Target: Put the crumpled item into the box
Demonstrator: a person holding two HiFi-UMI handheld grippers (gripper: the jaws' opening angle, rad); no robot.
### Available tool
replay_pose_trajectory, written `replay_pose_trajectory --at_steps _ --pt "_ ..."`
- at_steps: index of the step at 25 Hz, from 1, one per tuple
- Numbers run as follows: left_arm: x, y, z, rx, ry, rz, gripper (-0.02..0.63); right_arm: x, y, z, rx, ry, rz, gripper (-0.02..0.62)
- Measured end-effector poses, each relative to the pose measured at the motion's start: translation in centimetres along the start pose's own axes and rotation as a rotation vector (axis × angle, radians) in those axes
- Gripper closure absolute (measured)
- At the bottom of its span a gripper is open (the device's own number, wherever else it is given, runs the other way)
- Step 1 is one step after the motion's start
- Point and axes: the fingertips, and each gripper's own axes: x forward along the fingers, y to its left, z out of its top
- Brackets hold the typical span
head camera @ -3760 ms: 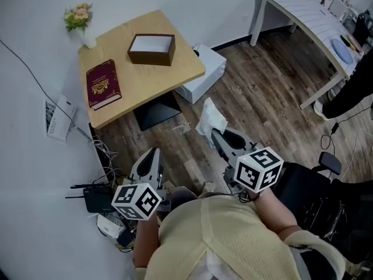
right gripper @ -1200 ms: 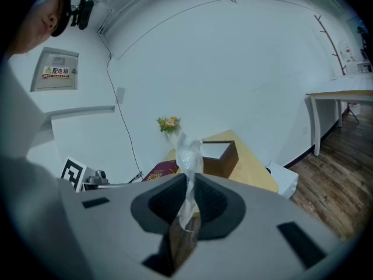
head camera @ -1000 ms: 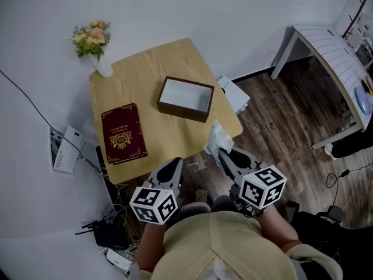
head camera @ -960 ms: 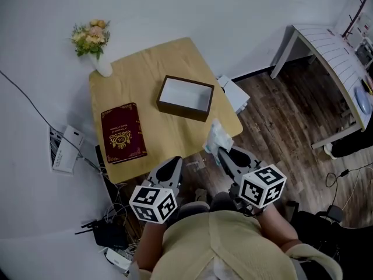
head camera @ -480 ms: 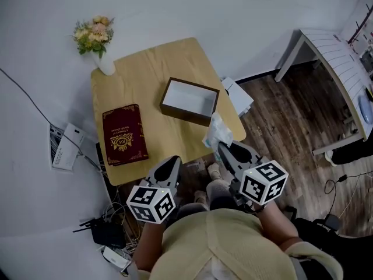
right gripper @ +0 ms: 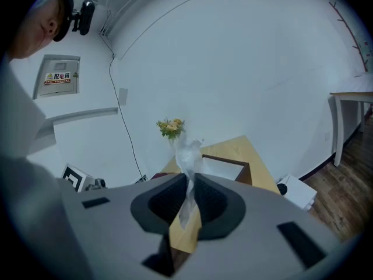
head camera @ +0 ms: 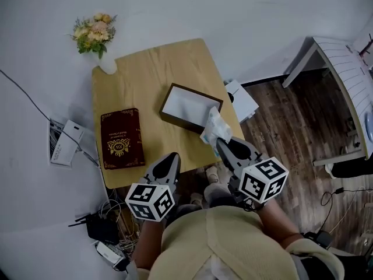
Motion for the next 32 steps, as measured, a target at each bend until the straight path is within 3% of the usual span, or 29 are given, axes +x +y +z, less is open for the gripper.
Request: replay_pose_trajectory --at_steps 15,32 --pt "4.8 1.2 2.3 -0.039 -0.031 0.091 0.577 4.9 -3.3 3.0 -0.036 0.067 0.122 0.537" --pt "5.1 3.7 3.2 -0.097 -0.065 0.233 0.577 8.8 -4.1 2.6 -0.050 0.170 0.227 0.537"
